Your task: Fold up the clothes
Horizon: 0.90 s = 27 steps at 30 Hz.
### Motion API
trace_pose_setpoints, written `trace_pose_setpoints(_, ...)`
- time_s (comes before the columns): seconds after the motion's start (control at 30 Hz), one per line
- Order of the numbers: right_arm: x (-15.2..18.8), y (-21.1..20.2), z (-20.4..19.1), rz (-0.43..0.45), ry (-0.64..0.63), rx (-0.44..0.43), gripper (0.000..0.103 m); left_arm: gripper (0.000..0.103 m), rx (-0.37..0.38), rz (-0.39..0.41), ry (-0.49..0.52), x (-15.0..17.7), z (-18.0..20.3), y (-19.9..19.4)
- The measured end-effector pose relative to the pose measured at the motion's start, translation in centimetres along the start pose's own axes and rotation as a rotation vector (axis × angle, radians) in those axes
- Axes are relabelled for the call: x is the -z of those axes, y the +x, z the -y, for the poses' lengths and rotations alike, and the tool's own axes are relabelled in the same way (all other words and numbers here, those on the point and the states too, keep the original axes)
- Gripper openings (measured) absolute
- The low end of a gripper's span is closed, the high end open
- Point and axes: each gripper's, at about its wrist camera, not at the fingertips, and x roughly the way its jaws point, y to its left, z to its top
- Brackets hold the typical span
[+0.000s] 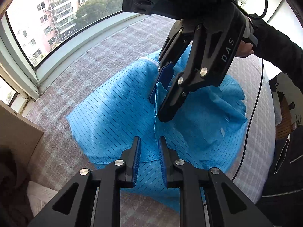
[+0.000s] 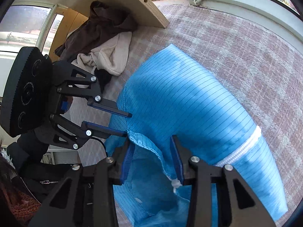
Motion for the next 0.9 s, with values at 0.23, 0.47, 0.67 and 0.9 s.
trace_pose_setpoints(0.23, 0.9, 0.7, 2.0, -0.068, 0.087, -0.050, 0.013, 0.023, 0.003, 0.049, -0.026, 1.3, 4.8, -0.8)
trace_pose_setpoints(0.47, 1.6, 0.6, 2.1, -0.079, 0.132, -0.043, 0.013, 0.046, -0.172, -0.043, 0.029, 1.0, 9.6, 2.8)
trace_pose_setpoints(0.67, 2.0, 0.6, 1.5, -0.089, 0.130, -0.022, 0.013, 0.030, -0.237, -0.066, -0.004, 0.7, 9.0, 3.5)
trace_pose_setpoints(0.9, 2.5, -0.4, 1.6, -0.089, 0.141, -0.086, 0.013, 0.000, -0.179, -0.006, 0.053, 2.0, 9.9, 2.5)
